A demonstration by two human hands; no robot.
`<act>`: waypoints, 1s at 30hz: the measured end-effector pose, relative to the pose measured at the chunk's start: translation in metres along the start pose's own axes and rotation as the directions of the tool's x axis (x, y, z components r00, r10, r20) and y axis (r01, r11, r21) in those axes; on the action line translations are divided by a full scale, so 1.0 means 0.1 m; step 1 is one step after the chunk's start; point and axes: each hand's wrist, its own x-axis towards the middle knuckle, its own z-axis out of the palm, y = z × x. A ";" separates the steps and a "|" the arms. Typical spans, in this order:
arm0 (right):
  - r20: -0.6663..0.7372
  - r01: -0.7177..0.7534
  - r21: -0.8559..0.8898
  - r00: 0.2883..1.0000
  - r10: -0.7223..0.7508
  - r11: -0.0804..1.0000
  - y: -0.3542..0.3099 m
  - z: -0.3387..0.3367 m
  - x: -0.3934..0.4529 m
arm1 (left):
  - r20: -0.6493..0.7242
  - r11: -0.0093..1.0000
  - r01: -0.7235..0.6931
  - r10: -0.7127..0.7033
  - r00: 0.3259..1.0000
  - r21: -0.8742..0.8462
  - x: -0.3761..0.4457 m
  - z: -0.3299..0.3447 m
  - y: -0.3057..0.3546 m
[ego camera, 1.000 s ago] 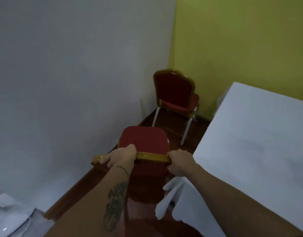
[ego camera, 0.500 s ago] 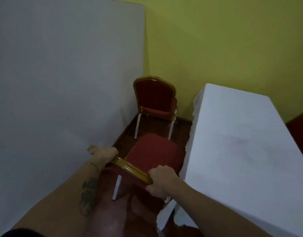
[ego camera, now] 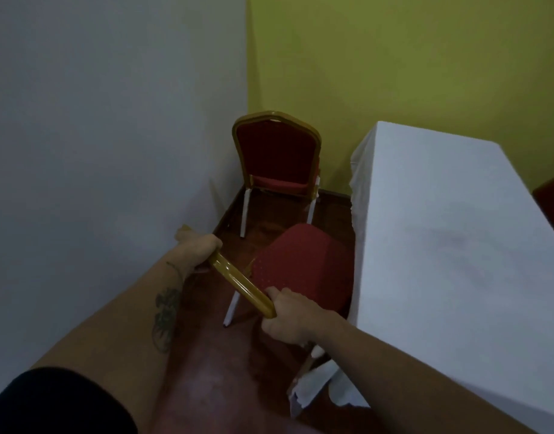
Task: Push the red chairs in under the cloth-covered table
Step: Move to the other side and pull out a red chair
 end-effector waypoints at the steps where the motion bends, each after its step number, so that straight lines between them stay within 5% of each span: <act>1: 0.005 -0.012 0.041 1.000 0.012 0.999 -0.03 -0.01 0.06 | 0.003 1.000 -0.006 0.006 1.000 0.002 0.07 -0.01 0.03; 11: -0.037 -0.224 0.281 0.969 0.243 0.933 -0.50 -0.15 0.53 | 0.175 0.992 -0.087 0.070 0.982 0.089 1.09 -0.21 0.25; 17: -0.078 -0.331 0.298 0.926 0.368 0.896 -0.82 -0.16 0.70 | 0.319 0.982 -0.171 0.139 0.938 0.076 1.55 -0.30 0.32; 21: -0.070 -0.359 0.273 0.918 0.391 0.892 -1.05 -0.10 0.79 | 0.421 0.969 -0.211 0.140 0.896 0.127 2.57 -0.19 0.07; 30: -0.062 -0.410 0.252 0.897 0.437 0.877 -1.38 0.01 1.03 | 0.538 0.945 -0.287 0.161 0.828 0.159 2.18 -0.35 0.60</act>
